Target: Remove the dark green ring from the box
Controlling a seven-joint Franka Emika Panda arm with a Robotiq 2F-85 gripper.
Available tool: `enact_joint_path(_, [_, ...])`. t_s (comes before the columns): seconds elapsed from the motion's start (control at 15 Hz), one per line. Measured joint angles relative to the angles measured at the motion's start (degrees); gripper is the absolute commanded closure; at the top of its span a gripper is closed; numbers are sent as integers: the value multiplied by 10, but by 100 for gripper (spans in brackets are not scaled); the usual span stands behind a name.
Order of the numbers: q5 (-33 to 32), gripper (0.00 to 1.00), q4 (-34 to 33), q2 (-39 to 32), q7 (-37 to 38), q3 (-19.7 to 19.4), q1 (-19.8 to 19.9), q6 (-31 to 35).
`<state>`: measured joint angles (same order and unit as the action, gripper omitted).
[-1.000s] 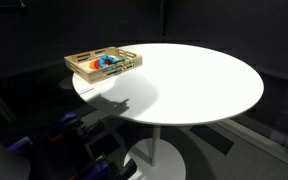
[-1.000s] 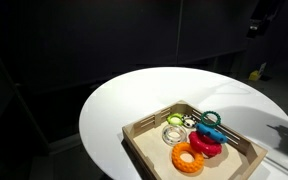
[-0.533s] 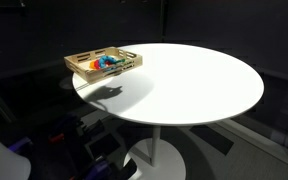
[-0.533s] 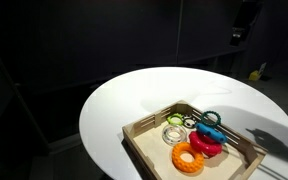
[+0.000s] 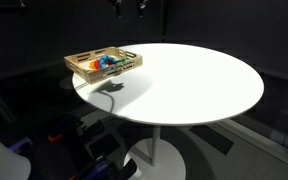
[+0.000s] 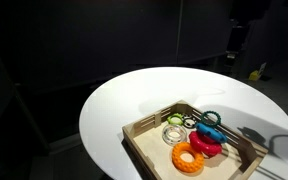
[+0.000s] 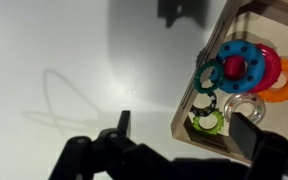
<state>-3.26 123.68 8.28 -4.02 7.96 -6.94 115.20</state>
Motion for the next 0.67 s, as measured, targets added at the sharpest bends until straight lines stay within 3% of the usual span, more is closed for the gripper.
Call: enact_joint_path(0.67, [0,0,3,-10,2,0,-1,0])
